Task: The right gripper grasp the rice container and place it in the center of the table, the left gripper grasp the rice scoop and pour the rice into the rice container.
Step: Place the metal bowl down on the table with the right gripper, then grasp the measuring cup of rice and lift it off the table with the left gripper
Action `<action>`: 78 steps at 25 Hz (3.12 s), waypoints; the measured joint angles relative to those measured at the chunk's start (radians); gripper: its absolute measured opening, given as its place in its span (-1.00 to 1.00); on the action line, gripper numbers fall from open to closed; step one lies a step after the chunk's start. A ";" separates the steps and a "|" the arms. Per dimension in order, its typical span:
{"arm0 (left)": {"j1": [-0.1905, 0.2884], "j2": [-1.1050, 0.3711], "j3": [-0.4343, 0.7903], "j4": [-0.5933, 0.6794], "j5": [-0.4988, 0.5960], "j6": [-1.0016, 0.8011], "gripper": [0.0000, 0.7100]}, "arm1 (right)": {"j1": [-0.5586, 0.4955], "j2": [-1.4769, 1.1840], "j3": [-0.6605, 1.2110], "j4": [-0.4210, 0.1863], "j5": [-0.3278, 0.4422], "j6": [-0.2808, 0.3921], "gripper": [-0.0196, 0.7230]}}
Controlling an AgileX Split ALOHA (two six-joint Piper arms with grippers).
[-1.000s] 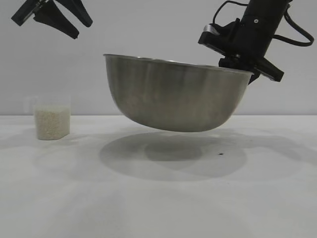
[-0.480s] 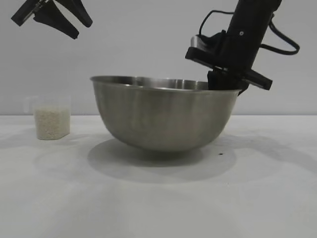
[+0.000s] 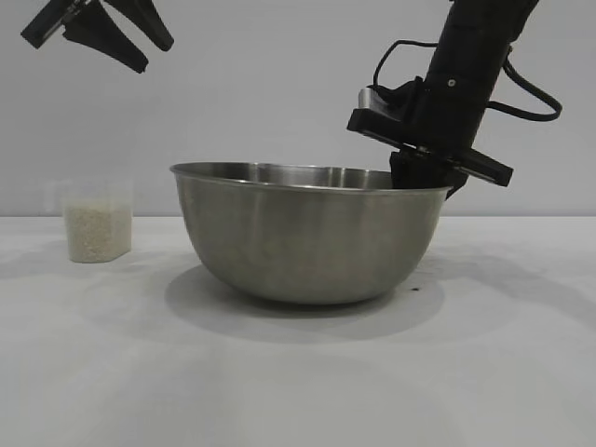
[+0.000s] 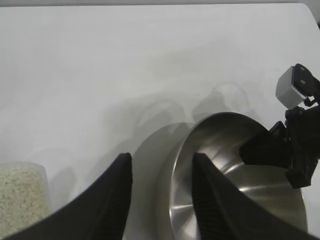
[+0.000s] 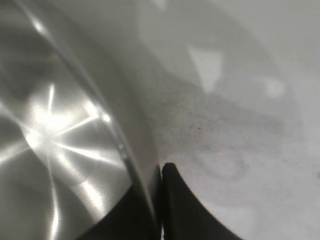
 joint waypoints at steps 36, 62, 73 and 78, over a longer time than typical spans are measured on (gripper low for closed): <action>0.000 -0.087 0.000 0.400 0.087 -0.268 -0.32 | -0.015 -0.386 0.016 -0.185 0.050 0.081 -0.08; 0.000 -0.360 0.469 0.682 -0.296 -0.490 -0.32 | -0.015 -0.696 0.470 -0.227 -0.282 0.150 -0.08; 0.000 -0.395 0.552 0.683 -0.401 -0.490 -0.32 | -0.016 -0.848 0.548 -0.343 -0.282 0.207 -0.08; 0.000 -0.395 0.552 0.683 -0.403 -0.490 -0.32 | -0.016 -0.873 0.560 -0.380 -0.288 0.208 -0.08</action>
